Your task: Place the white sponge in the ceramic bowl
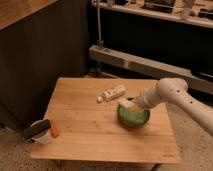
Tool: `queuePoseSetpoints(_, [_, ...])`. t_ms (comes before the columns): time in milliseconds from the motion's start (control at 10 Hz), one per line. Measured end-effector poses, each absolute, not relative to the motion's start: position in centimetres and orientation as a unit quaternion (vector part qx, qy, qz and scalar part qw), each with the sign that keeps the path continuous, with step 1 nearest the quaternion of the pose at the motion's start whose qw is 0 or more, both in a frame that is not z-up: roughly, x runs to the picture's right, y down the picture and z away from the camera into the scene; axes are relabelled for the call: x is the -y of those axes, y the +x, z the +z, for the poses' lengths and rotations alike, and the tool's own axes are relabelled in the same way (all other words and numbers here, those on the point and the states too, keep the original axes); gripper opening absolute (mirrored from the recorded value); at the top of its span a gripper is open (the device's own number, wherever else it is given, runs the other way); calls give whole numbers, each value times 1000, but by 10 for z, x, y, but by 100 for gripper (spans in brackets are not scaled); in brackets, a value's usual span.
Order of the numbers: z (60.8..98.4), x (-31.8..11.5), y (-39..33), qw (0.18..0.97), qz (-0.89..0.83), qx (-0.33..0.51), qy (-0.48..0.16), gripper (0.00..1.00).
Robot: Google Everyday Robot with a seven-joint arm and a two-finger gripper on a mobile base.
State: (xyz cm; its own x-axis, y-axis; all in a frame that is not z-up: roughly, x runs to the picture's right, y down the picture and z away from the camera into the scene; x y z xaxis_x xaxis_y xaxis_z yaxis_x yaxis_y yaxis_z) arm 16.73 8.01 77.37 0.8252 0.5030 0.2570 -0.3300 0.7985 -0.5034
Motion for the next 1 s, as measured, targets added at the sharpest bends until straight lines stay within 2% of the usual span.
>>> queuePoseSetpoints(200, [782, -71, 176, 923, 252, 185, -224, 3])
queuePoseSetpoints(400, [785, -80, 174, 919, 265, 177, -231, 26])
queuePoseSetpoints(600, [792, -85, 157, 923, 249, 178, -233, 44])
queuePoseSetpoints(1000, [795, -90, 155, 922, 252, 175, -237, 46])
